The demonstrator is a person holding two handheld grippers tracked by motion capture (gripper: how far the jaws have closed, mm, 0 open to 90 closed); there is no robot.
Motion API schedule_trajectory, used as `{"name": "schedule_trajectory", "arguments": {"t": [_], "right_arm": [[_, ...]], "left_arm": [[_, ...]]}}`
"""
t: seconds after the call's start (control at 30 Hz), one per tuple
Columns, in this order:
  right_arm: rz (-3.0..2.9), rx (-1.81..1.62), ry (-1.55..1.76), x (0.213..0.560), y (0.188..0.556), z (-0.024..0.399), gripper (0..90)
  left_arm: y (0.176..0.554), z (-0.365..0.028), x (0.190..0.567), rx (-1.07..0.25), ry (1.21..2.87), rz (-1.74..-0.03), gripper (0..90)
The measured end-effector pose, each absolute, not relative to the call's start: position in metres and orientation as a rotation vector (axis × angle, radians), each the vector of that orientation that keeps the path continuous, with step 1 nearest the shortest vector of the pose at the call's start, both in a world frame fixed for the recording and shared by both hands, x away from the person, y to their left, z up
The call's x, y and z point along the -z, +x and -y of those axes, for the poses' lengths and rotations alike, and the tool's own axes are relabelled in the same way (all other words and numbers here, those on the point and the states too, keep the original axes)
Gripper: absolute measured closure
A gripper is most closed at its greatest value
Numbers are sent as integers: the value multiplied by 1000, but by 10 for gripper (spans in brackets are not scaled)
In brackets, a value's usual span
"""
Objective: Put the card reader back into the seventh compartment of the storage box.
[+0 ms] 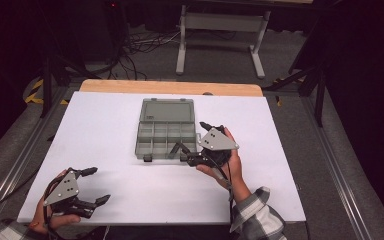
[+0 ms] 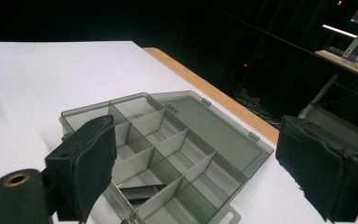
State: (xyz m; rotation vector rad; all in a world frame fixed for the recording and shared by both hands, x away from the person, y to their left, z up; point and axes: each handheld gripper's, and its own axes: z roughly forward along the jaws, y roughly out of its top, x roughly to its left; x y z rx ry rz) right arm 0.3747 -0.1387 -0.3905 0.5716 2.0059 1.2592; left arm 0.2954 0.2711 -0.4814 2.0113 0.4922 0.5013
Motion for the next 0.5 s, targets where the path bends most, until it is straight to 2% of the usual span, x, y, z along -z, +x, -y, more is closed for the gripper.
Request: {"name": "schedule_trajectory", "arguments": {"t": [0.5], "right_arm": [[-1990,-1208,556,394,360,146,121]], "left_arm": [[296,-271,482,-499,2009,-492,79]]}}
